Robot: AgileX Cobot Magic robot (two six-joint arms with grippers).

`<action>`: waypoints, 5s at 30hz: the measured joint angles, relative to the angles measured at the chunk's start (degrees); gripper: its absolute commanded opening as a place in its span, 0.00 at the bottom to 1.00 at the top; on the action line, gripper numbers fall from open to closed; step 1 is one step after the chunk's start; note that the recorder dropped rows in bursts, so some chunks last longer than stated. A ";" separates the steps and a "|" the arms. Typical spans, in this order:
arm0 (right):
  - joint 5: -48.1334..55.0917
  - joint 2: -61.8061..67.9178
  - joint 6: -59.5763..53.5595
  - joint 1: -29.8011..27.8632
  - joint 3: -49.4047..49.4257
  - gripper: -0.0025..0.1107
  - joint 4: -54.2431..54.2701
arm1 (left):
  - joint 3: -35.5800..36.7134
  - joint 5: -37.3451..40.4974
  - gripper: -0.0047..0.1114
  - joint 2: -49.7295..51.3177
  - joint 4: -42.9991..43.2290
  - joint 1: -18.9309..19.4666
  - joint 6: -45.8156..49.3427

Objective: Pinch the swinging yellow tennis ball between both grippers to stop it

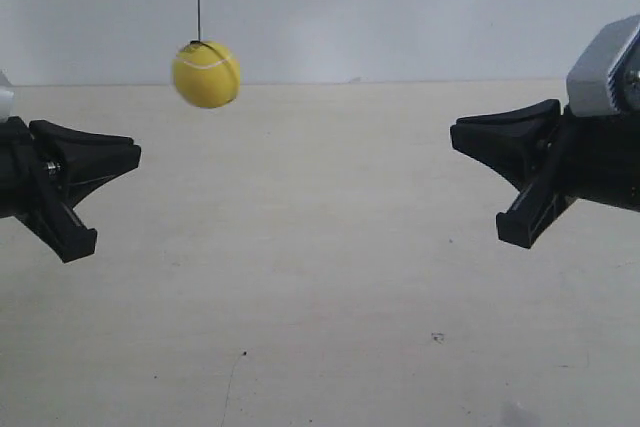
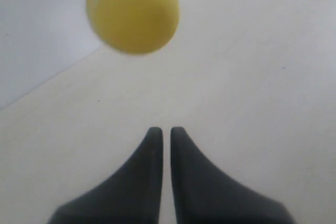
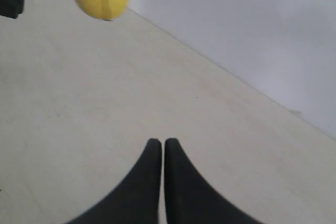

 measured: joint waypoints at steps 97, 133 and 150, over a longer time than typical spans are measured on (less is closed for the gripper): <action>-11.05 10.38 1.11 7.08 -7.49 0.02 -8.80 | -4.81 -27.55 0.08 6.67 16.63 0.00 0.95; -9.92 10.99 0.31 8.02 -8.06 0.02 -7.84 | -7.21 -27.78 0.08 15.10 17.59 0.00 1.49; -13.83 18.29 1.72 8.02 -12.55 0.02 -9.43 | -7.35 -27.78 0.08 15.10 17.09 0.00 2.62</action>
